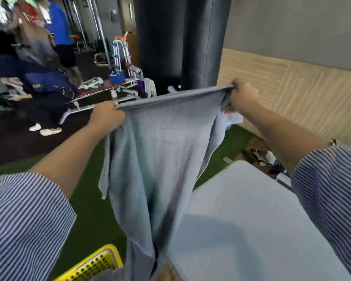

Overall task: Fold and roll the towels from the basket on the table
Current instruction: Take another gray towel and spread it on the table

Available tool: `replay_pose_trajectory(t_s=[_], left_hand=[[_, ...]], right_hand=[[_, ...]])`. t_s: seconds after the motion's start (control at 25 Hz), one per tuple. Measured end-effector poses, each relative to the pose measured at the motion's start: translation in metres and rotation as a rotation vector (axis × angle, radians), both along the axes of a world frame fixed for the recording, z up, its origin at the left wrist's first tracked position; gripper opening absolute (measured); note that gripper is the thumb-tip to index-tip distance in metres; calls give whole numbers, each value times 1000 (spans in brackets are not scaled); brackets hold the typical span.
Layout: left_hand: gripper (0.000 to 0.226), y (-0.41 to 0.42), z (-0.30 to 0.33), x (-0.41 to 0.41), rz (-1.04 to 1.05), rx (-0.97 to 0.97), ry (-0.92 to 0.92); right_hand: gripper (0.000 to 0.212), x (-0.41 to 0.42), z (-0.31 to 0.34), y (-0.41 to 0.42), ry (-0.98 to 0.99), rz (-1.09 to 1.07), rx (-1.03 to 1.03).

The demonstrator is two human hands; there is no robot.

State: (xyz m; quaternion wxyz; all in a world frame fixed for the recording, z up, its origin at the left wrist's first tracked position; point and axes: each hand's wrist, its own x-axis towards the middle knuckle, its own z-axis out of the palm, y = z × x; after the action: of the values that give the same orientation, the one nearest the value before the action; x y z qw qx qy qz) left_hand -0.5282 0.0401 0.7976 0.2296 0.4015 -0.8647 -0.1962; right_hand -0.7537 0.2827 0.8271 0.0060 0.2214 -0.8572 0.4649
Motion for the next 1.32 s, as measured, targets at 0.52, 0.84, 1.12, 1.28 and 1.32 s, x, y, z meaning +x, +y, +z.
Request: replay_pose_trajectory(t_s=[0.52,0.84,1.12,1.28,1.32], left_hand=[[20,-131,157,-229,-119,137,789],[37,-143,58,-224,-235,131,471],[13,-121,-115,-170,-402,-197,103],[18,-93,-199,-144,-317,-187,-47],[23,-83,-213,-140,-297,-165,-99]], right_hand=[[23,-154,123,-125,301,-252,-406],[37,-232,36,-95,197,-287,-118],[32,-227,-73,-35,159,-133,308],[34,-219,-121,-7,73,-111,401],[34,-217,-131,-1,72,-111,409]])
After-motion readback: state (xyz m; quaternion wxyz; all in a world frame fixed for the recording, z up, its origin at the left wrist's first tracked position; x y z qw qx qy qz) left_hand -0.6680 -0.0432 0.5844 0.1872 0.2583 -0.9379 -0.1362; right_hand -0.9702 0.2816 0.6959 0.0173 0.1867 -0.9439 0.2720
